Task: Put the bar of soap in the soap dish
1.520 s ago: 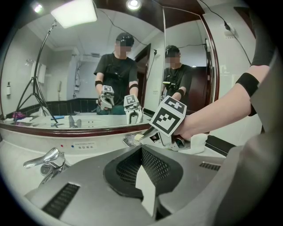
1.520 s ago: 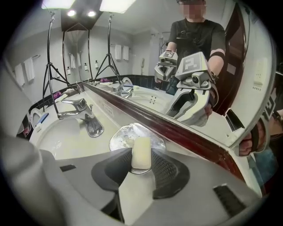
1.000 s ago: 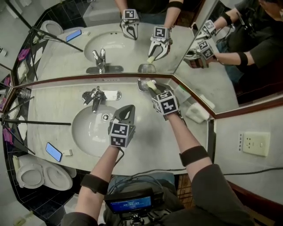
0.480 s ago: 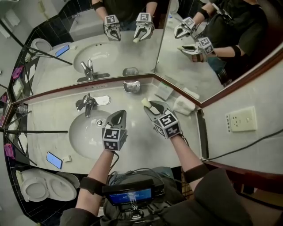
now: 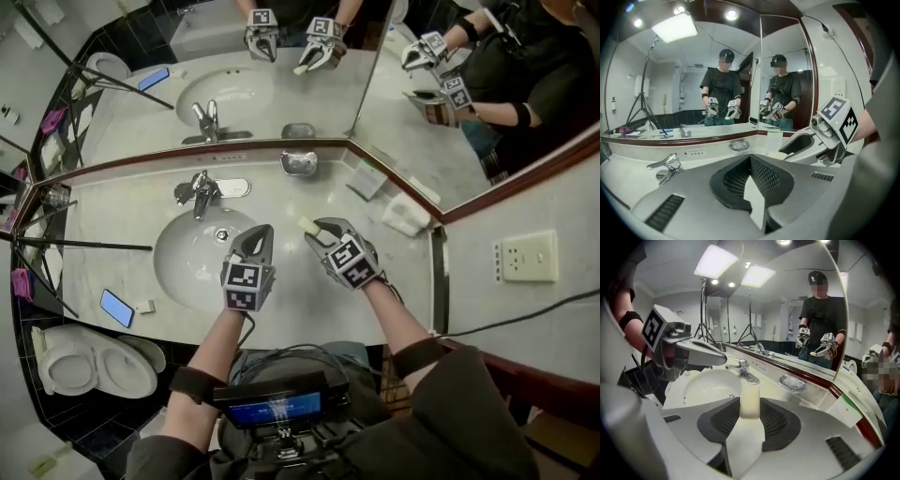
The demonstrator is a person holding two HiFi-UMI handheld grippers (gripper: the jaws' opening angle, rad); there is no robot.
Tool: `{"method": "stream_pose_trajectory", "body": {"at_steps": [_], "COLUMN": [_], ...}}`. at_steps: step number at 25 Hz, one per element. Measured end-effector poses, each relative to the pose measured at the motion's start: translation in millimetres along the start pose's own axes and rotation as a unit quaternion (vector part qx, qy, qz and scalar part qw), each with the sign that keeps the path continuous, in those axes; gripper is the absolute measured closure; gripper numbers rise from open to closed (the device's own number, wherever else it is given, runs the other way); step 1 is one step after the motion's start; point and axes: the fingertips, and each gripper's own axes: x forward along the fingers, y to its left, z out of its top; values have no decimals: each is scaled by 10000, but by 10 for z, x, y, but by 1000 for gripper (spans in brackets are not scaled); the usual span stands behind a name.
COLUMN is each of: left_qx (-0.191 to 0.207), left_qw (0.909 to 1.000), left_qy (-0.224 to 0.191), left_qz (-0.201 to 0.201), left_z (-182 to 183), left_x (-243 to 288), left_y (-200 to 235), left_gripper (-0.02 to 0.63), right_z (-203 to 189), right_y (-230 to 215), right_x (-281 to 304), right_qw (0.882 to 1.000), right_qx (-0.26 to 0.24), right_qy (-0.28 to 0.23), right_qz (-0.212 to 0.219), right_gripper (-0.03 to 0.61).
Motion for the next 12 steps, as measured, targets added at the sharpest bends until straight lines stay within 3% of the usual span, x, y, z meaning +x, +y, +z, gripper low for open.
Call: {"method": "stream_pose_trajectory", "body": {"at_steps": [12], "left_qx": [-291], "left_qw": [9990], "left_qy": [126], "left_qz": [328], "left_z": [-251], "left_x": [-146], "left_y": [254], "left_gripper": [612], "right_z": [-818], "right_y": [290], "right_x": [791], "right_qw": [9872], "right_qx": [-519], "right_qy": [1384], "right_qz": [605], "right_gripper": [423]}}
